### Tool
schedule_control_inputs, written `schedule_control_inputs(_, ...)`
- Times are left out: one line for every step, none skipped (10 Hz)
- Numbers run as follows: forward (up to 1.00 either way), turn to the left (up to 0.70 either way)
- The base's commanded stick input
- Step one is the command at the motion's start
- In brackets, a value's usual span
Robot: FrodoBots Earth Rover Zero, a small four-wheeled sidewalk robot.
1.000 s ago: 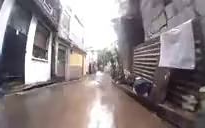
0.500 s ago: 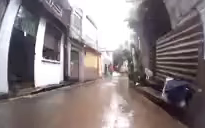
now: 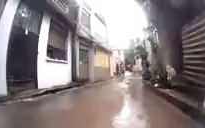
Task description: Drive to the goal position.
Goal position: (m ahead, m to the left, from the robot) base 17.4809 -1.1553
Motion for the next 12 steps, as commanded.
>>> schedule_control_inputs(0.99,0.0)
schedule_control_inputs(0.99,0.0)
schedule_control_inputs(0.99,-0.37)
schedule_control_inputs(0.99,-0.39)
schedule_control_inputs(0.99,-0.39)
schedule_control_inputs(0.99,-0.39)
schedule_control_inputs(0.99,-0.39)
schedule_control_inputs(0.99,-0.39)
schedule_control_inputs(0.99,0.0)
schedule_control_inputs(0.99,0.0)
schedule_control_inputs(0.99,0.0)
schedule_control_inputs(0.99,0.0)
